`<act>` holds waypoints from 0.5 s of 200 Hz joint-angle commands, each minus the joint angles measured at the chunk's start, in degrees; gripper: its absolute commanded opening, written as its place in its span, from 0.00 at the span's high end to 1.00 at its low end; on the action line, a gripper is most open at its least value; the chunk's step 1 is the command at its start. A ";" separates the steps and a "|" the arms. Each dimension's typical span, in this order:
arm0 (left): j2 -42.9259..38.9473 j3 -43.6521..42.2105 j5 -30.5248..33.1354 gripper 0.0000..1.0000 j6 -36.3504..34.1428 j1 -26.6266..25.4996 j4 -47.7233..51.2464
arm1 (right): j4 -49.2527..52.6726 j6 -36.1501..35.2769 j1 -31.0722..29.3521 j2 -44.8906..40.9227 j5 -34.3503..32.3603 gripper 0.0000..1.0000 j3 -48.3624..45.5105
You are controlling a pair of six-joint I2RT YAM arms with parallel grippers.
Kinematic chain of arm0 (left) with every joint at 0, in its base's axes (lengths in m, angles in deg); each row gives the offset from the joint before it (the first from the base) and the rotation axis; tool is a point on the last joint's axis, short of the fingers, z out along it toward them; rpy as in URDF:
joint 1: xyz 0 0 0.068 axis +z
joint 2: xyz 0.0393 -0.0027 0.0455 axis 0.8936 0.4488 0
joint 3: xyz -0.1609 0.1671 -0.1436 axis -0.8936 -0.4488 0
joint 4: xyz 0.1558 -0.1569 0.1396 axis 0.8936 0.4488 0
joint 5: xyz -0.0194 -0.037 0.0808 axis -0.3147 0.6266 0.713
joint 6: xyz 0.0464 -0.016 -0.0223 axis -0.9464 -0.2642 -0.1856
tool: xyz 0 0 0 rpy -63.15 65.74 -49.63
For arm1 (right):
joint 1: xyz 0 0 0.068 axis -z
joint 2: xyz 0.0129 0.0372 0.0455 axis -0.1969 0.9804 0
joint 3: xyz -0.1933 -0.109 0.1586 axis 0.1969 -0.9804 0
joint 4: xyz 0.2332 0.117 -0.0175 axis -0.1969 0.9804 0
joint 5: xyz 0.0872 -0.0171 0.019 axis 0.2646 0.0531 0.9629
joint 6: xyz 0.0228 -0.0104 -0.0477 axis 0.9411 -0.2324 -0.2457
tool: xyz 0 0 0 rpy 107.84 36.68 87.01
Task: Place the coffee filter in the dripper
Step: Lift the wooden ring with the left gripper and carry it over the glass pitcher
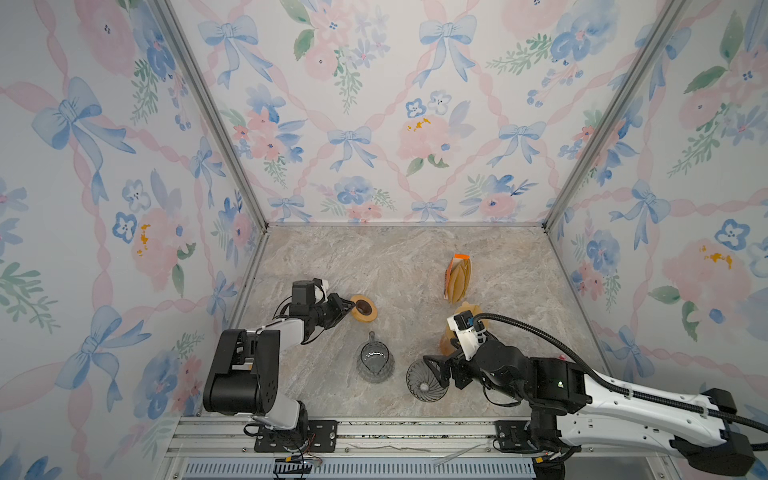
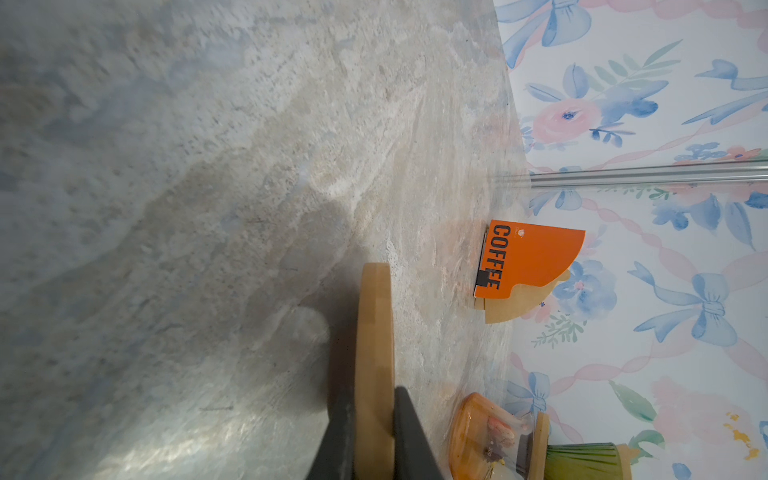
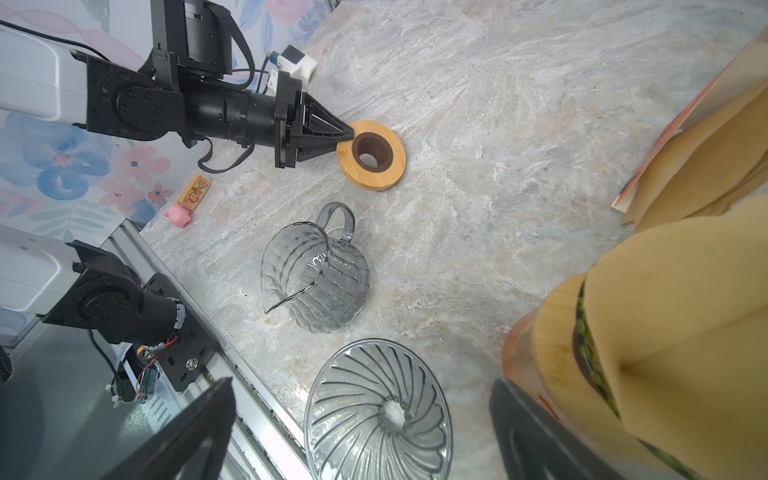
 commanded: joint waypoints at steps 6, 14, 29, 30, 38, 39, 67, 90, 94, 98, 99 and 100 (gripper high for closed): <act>-3.99 1.97 -2.85 0.92 -0.44 -0.23 1.23 | 2.36 0.68 -0.78 -1.45 -2.28 0.02 1.32; -4.73 2.47 -4.01 0.93 -0.54 -0.21 1.63 | 2.46 0.68 -0.73 -1.66 -2.43 0.02 1.32; -6.59 3.31 -5.62 0.93 -0.74 -0.13 3.10 | 2.89 0.68 -0.81 -2.06 -2.47 0.02 1.49; -6.74 3.35 -5.61 0.93 -0.77 -0.13 3.25 | 2.90 0.68 -0.82 -2.05 -2.47 0.02 1.51; -8.46 4.13 -5.79 0.93 -1.62 -0.06 5.38 | 3.15 0.68 -0.80 -2.30 -2.47 0.02 1.54; -8.68 4.29 -5.74 0.93 -1.78 -0.10 5.71 | 3.16 0.68 -0.76 -2.39 -2.47 0.02 1.54; -13.77 6.20 -8.35 0.93 -3.27 0.18 11.10 | 3.77 0.68 -0.79 -3.70 -2.47 0.02 1.32; -18.54 5.54 -11.82 0.93 -2.82 0.53 13.71 | 4.21 0.68 -0.79 -4.71 -2.33 0.01 1.29; -19.46 5.23 -12.40 0.92 -2.65 0.61 14.18 | 4.34 0.68 -0.81 -4.77 -2.15 0.01 1.34; -20.32 4.83 -12.80 0.92 -2.51 0.62 14.47 | 4.40 0.68 -0.82 -4.95 -1.97 0.01 1.32; -20.55 4.68 -12.99 0.92 -2.44 0.64 14.52 | 4.45 0.68 -0.82 -4.99 -1.91 0.01 1.38; -20.75 4.56 -13.17 0.92 -2.37 0.65 14.58 | 4.51 0.68 -0.82 -5.01 -1.84 0.01 1.42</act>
